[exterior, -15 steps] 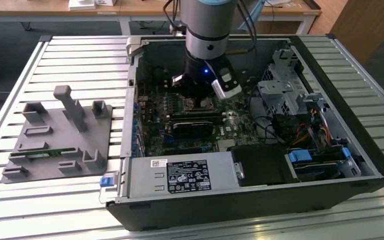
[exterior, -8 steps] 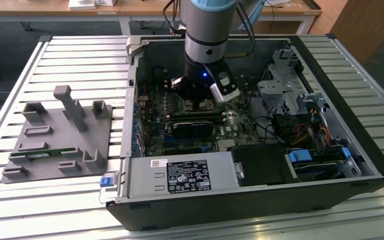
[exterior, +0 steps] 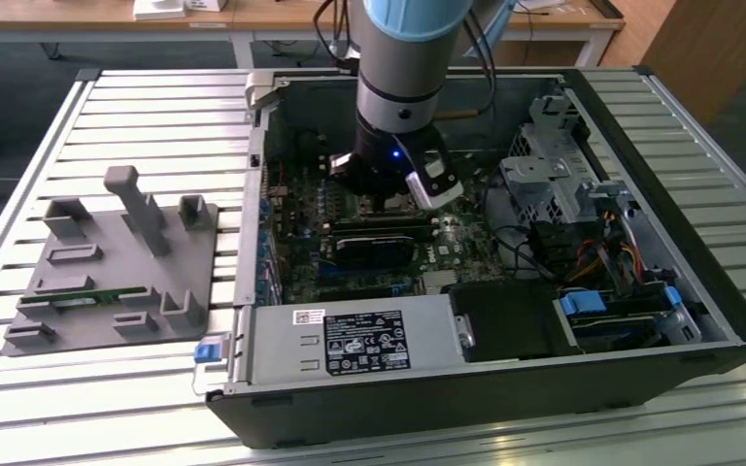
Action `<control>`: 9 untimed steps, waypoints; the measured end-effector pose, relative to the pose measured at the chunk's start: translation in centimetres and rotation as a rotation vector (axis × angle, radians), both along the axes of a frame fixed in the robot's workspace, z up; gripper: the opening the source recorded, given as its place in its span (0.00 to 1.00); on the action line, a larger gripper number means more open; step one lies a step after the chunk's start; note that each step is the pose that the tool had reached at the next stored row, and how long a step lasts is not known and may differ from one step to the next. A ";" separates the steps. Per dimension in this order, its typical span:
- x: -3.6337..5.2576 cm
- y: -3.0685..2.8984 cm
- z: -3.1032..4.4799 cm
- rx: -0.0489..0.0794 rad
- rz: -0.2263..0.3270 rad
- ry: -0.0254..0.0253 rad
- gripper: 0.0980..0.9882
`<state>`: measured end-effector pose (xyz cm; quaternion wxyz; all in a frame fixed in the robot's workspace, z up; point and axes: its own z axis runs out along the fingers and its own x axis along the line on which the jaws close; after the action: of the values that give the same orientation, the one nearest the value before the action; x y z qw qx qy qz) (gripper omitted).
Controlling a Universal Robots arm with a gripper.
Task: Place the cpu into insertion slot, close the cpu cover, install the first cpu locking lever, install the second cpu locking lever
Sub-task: 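Install the second cpu locking lever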
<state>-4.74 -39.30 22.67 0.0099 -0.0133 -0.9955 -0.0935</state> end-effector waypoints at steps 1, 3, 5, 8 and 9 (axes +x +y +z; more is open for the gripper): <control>-0.19 -0.13 0.00 0.007 0.000 0.0000 0.01; -0.67 -0.28 0.00 0.020 0.000 0.0001 0.01; -0.98 -0.36 -0.15 0.028 0.000 0.0000 0.01; -1.11 -0.37 -0.68 0.029 0.000 0.0000 0.01; -1.13 -0.37 -0.86 0.029 0.000 -0.0001 0.01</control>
<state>-5.87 -39.68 21.81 0.0101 -0.0132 -0.9940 -0.1080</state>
